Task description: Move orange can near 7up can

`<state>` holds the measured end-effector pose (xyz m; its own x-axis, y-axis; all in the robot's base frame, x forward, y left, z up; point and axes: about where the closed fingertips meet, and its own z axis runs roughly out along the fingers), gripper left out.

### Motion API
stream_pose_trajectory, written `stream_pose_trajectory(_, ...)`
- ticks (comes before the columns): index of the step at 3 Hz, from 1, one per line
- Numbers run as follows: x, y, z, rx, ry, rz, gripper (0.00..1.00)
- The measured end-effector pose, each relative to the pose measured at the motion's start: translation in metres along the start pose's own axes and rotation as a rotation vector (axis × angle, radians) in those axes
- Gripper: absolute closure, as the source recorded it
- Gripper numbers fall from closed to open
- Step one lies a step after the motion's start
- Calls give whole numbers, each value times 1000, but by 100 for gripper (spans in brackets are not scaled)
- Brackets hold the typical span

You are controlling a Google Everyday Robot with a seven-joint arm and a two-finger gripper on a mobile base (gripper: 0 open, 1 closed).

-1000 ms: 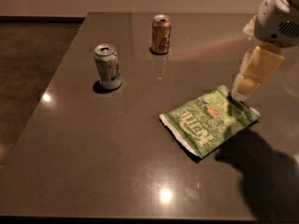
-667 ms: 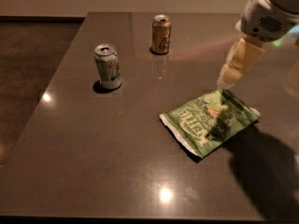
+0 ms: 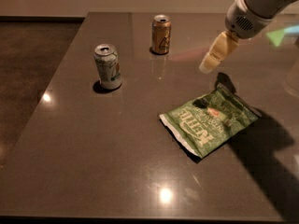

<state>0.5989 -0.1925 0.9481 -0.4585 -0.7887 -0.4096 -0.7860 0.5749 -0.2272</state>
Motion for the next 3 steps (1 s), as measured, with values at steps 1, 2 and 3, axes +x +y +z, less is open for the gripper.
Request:
stream_pose_trajectory(1,-19,-26,24,41,-48,63,0)
stream_pose_trajectory(2,-42,-52,45,60,-88,124,0)
stream_pose_trajectory(3,-69,-71,65,47,-136,172,0)
